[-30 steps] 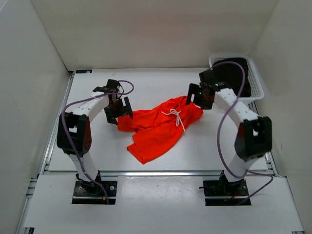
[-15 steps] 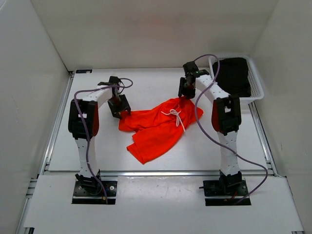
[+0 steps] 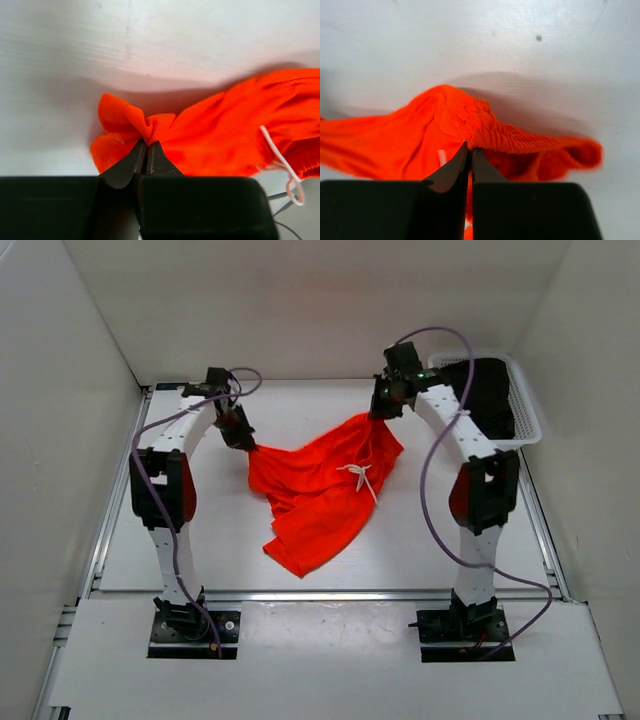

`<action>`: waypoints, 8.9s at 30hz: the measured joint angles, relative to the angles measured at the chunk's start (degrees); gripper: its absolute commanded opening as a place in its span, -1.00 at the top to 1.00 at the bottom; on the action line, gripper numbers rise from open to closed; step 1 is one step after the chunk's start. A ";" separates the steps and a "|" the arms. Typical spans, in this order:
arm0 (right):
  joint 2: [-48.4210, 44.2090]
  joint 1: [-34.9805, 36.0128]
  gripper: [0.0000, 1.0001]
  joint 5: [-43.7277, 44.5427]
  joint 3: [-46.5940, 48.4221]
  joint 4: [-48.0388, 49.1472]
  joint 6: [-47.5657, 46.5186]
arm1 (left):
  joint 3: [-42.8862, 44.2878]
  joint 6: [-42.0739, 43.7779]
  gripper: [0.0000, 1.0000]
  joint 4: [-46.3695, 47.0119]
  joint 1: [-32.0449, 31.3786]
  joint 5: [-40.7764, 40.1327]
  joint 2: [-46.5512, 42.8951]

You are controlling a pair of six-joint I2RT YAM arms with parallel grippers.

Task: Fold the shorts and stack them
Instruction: Flatten the shorts out

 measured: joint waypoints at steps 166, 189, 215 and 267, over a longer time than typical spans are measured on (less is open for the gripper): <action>13.31 -9.62 -0.56 1.99 1.31 4.96 4.22 | 32.39 -1.70 -0.64 -2.34 7.28 -6.99 22.88; 23.67 -9.66 0.99 0.39 16.33 3.19 5.81 | 50.23 -2.78 0.79 0.02 8.59 1.90 38.10; 11.28 -10.97 -0.52 -6.16 19.56 10.99 8.76 | 27.43 -1.81 -0.91 7.67 10.38 -5.51 6.43; -27.58 -10.12 -0.02 -8.87 -64.24 23.91 13.20 | -28.06 2.36 0.78 8.11 6.38 -6.36 -24.70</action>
